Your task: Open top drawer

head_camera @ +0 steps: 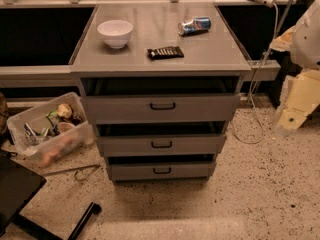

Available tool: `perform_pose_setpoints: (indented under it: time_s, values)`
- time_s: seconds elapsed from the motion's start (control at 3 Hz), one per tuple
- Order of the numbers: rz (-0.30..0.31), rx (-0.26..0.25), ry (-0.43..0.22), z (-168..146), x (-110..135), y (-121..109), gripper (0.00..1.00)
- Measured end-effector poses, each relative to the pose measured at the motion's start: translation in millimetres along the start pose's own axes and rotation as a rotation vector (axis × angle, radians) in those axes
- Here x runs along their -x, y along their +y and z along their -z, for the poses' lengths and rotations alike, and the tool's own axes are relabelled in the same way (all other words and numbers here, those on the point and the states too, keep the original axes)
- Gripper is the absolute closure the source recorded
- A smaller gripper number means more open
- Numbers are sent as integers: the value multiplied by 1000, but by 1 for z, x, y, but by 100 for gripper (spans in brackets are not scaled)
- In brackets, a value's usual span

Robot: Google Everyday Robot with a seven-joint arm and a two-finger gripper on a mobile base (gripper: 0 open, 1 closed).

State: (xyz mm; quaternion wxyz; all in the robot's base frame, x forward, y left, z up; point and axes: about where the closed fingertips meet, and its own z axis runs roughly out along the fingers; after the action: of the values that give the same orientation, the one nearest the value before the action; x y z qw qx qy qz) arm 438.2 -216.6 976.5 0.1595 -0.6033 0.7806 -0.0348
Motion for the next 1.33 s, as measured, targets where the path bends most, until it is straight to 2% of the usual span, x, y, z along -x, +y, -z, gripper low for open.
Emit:
perform_pose_setpoints:
  time_s: [0.33, 0.67, 1.33]
  values:
    - [0, 0, 0, 0, 0, 0, 0]
    - [13, -8, -15, -16, 4, -5, 0]
    - [25, -26, -73, -104, 25, -8, 0]
